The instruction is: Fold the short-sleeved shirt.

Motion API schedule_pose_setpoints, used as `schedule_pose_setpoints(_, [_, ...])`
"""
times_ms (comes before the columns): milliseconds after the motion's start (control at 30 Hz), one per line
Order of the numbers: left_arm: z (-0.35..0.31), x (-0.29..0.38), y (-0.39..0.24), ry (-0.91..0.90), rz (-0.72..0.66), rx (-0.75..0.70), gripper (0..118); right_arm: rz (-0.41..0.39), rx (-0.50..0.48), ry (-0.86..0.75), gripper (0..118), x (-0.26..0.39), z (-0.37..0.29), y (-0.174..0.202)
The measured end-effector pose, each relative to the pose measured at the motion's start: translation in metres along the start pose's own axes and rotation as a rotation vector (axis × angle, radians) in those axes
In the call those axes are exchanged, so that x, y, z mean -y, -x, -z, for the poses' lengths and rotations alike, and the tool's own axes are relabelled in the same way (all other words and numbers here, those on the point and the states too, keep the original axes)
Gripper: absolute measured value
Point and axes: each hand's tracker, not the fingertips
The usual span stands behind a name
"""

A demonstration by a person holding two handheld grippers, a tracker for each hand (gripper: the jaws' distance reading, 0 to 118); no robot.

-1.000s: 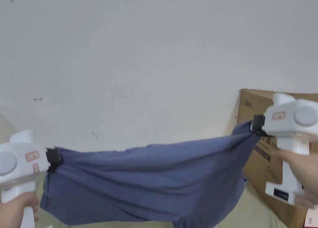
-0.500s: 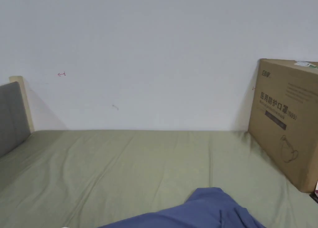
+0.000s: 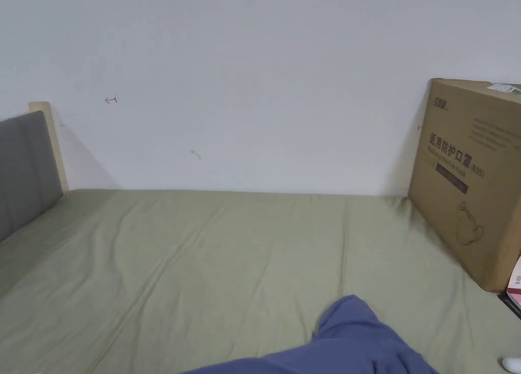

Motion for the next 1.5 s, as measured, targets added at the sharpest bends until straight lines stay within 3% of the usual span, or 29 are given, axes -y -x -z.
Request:
schedule_pose_setpoints(100, [0.001, -0.003, 0.002, 0.029, -0.028, 0.005, 9, -0.005, 0.016, 0.052, 3, -0.002, 0.01, 0.005])
schedule_pose_setpoints(133, [0.001, -0.003, 0.002, 0.028, -0.031, 0.007, 19, -0.001, 0.019, 0.047, 8, -0.002, 0.012, 0.006])
schedule_pose_setpoints(167, [0.001, -0.003, 0.003, 0.029, -0.032, 0.006, 39, 0.005, 0.024, 0.051, 19, -0.003, 0.014, 0.007])
schedule_pose_setpoints(200, [0.001, -0.001, 0.005, 0.03, -0.034, 0.001, 66, 0.016, 0.042, 0.053, 40, -0.002, 0.014, 0.008])
schedule_pose_setpoints(233, [-0.001, 0.001, 0.007, 0.024, -0.026, -0.023, 91, 0.03, 0.067, 0.046, 72, -0.002, 0.013, 0.007])
schedule_pose_setpoints(267, [-0.004, 0.003, 0.009, 0.009, -0.02, -0.033, 93, 0.04, 0.082, 0.038, 82, -0.002, 0.011, 0.007])
schedule_pose_setpoints(400, [-0.034, 0.004, 0.014, -0.083, -0.038, -0.013, 93, 0.073, 0.093, -0.016, 82, -0.005, -0.011, 0.007])
schedule_pose_setpoints(467, [-0.057, 0.002, 0.009, -0.198, -0.028, 0.019, 93, 0.029, 0.101, -0.091, 82, -0.007, -0.03, 0.021])
schedule_pose_setpoints(533, [-0.081, 0.004, 0.0, -0.367, -0.011, 0.004, 93, -0.062, 0.11, -0.237, 82, -0.006, -0.057, 0.047])
schedule_pose_setpoints(600, [-0.107, 0.008, -0.018, -0.588, 0.03, -0.031, 93, -0.066, 0.102, -0.457, 82, -0.003, -0.085, 0.073])
schedule_pose_setpoints(700, [-0.132, 0.019, -0.04, -0.886, 0.05, -0.05, 92, -0.025, -0.04, -0.797, 76, 0.012, -0.119, 0.112])
schedule_pose_setpoints(800, [-0.142, 0.027, -0.062, -1.115, 0.045, -0.059, 88, -0.062, -0.105, -1.063, 74, 0.02, -0.13, 0.14])
schedule_pose_setpoints(867, [-0.146, 0.031, -0.078, -1.19, 0.032, -0.087, 70, -0.086, -0.065, -1.201, 58, 0.03, -0.135, 0.164])
schedule_pose_setpoints(900, [-0.148, 0.036, -0.083, -1.222, 0.019, -0.105, 56, -0.078, -0.046, -1.254, 42, 0.032, -0.136, 0.175])
schedule_pose_setpoints(933, [-0.148, 0.042, -0.086, -1.249, -0.006, -0.123, 30, -0.059, -0.039, -1.287, 12, 0.036, -0.138, 0.182])
schedule_pose_setpoints(967, [-0.148, 0.048, -0.088, -1.272, -0.034, -0.128, 6, -0.034, -0.035, -1.313, 3, 0.039, -0.138, 0.188])
schedule_pose_setpoints(1000, [-0.145, 0.049, -0.088, -1.283, -0.062, -0.139, 0, -0.008, -0.022, -1.334, 2, 0.042, -0.139, 0.192])
schedule_pose_setpoints(1067, [-0.142, 0.058, -0.085, -1.307, -0.102, -0.145, 0, -0.015, -0.091, -1.315, 0, 0.036, -0.139, 0.193])
schedule_pose_setpoints(1167, [-0.146, 0.052, -0.075, -1.253, -0.068, -0.172, 0, -0.045, -0.048, -1.264, 0, 0.025, -0.138, 0.197])
schedule_pose_setpoints(1233, [-0.155, 0.042, -0.061, -1.197, -0.063, -0.202, 0, -0.074, -0.078, -1.242, 0, 0.022, -0.139, 0.195])
schedule_pose_setpoints(1333, [-0.163, 0.0, -0.021, -0.88, -0.086, -0.188, 0, -0.105, -0.071, -1.186, 0, 0.013, -0.14, 0.198])
schedule_pose_setpoints(1433, [-0.131, -0.04, 0.035, -0.407, -0.194, -0.079, 0, -0.099, -0.1, -1.12, 0, 0.004, -0.132, 0.195])
schedule_pose_setpoints(1500, [-0.1, -0.043, 0.061, -0.342, -0.235, -0.037, 0, -0.09, -0.1, -1.078, 0, -0.001, -0.123, 0.193])
